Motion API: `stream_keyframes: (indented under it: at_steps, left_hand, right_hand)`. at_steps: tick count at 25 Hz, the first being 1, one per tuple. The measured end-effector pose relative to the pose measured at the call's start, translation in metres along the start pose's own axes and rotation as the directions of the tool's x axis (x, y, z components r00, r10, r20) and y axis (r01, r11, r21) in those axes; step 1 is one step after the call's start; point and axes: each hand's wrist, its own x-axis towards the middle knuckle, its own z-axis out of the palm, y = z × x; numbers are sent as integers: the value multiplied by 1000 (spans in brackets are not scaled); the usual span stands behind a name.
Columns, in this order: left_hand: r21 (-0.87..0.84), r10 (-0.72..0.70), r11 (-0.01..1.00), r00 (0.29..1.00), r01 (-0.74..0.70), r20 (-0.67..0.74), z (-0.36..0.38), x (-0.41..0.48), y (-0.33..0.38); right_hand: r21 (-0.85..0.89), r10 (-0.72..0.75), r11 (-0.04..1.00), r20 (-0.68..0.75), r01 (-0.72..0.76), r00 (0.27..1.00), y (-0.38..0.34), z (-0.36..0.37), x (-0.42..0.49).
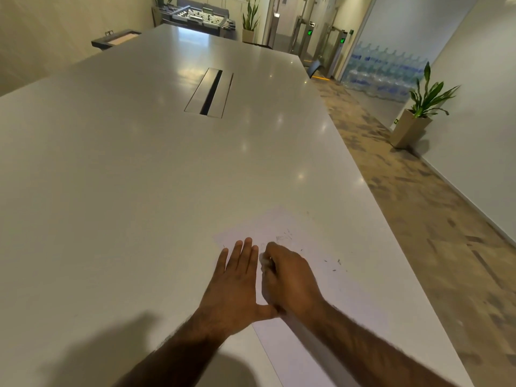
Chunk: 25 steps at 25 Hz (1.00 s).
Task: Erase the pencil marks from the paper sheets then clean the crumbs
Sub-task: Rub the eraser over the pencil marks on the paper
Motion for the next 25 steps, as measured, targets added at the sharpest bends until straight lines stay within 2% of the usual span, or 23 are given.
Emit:
stream_keyframes:
  at_steps: [1, 3, 5, 7, 10, 11, 15, 18, 20, 21, 25]
  left_hand:
    - [-1, 3, 1000, 1000, -3, 9, 0, 0, 0]
    - [-22, -5, 1000, 1000, 6, 25, -2, 1, 0]
    - [-22, -9, 1000, 999, 10, 35, -4, -1, 2]
    - [-20, -8, 1000, 999, 8, 38, -5, -2, 2]
    - [14, 5, 1000, 1000, -5, 11, -3, -1, 0]
    - [15, 6, 1000, 1000, -6, 12, -2, -1, -1]
    - [-32, -6, 999, 999, 7, 31, -2, -1, 1]
    - [-23, -3, 1000, 1000, 4, 23, -2, -1, 1]
    - [13, 7, 1000, 1000, -7, -2, -2, 0, 0]
    - [10, 9, 1000, 1000, -9, 3, -2, 0, 0]
    - [-27, 0, 1000, 1000, 1, 22, -3, -2, 1]
  right_hand:
    - [-10, -5, 1000, -6, 5, 1000, 4, 0, 4]
    - [-63, 142, 987, -65, -147, 988, 23, -14, 31]
    - [-36, 267, 962, -103, -271, 958, 41, -30, 47]
    - [36, 229, 973, -128, -227, 965, 30, -21, 41]
    - [-30, 33, 999, -70, -35, 997, 5, 15, 2]
    - [-45, 27, 999, -72, -30, 997, 10, 14, 5]
    - [-40, 295, 952, -140, -303, 945, 45, -27, 46]
    - [51, 182, 983, -119, -177, 976, 14, -7, 26]
    - [-5, 65, 998, -61, -65, 996, -1, 14, 1]
    - [-24, 64, 998, -63, -66, 996, 4, 13, 4]
    - [-47, 282, 955, -147, -292, 948, 38, -24, 48]
